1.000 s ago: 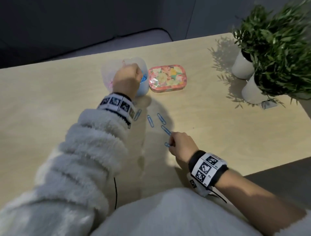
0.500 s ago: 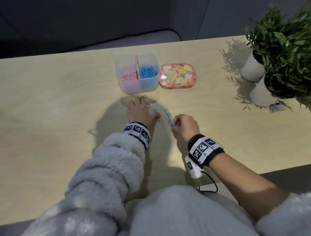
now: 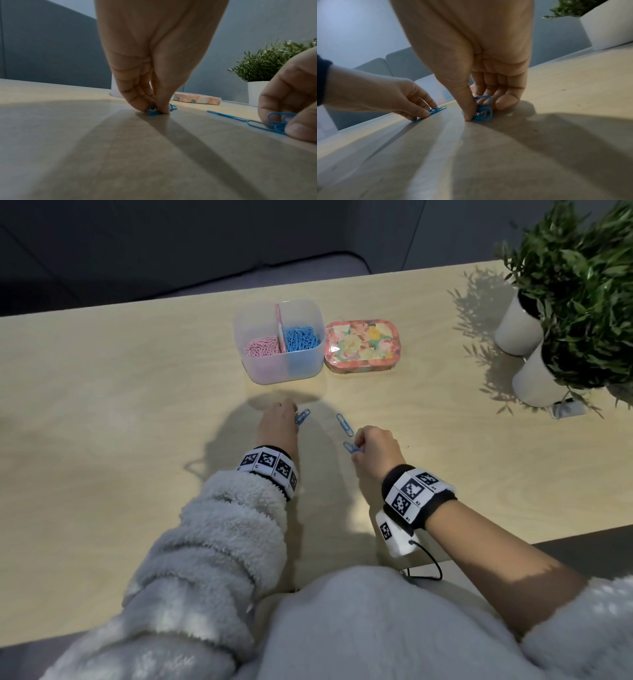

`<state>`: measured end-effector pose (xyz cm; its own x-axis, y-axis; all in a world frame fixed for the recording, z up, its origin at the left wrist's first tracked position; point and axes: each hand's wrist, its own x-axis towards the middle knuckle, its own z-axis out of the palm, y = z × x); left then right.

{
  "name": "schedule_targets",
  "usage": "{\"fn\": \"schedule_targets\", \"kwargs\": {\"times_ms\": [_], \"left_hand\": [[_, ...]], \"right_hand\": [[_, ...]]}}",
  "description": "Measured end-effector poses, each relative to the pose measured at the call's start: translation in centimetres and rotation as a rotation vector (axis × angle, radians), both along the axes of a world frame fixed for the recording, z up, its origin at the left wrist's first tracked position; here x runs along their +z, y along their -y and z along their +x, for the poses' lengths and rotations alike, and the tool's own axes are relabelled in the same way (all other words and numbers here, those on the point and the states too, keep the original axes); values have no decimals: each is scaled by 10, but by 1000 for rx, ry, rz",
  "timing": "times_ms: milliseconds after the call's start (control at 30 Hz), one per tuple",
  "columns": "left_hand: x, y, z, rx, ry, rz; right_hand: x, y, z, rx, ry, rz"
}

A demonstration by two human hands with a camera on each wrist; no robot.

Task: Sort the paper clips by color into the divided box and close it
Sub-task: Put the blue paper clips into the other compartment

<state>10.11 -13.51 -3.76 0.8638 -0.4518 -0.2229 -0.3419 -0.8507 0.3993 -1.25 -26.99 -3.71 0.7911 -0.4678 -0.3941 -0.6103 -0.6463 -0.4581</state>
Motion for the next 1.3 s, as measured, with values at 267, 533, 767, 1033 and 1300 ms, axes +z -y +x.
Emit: {"fn": "schedule_targets", "kwargs": {"times_ms": [267,533,767,1033,1300], "left_hand": [[-4,-2,-7,-55,42,99],[17,1,-2,34,5,-166],[71,43,53,1,235,-291],[77,53,100,128,138,-250],[43,-7,116,419,23,-404]], "right_hand": [[4,0,-1,-24,160,227],[2,19,31,-285,162,453],[1,12,43,-39,-29,107],[18,26,49,-2,158,320],[85,33,156,112,368,187]]}}
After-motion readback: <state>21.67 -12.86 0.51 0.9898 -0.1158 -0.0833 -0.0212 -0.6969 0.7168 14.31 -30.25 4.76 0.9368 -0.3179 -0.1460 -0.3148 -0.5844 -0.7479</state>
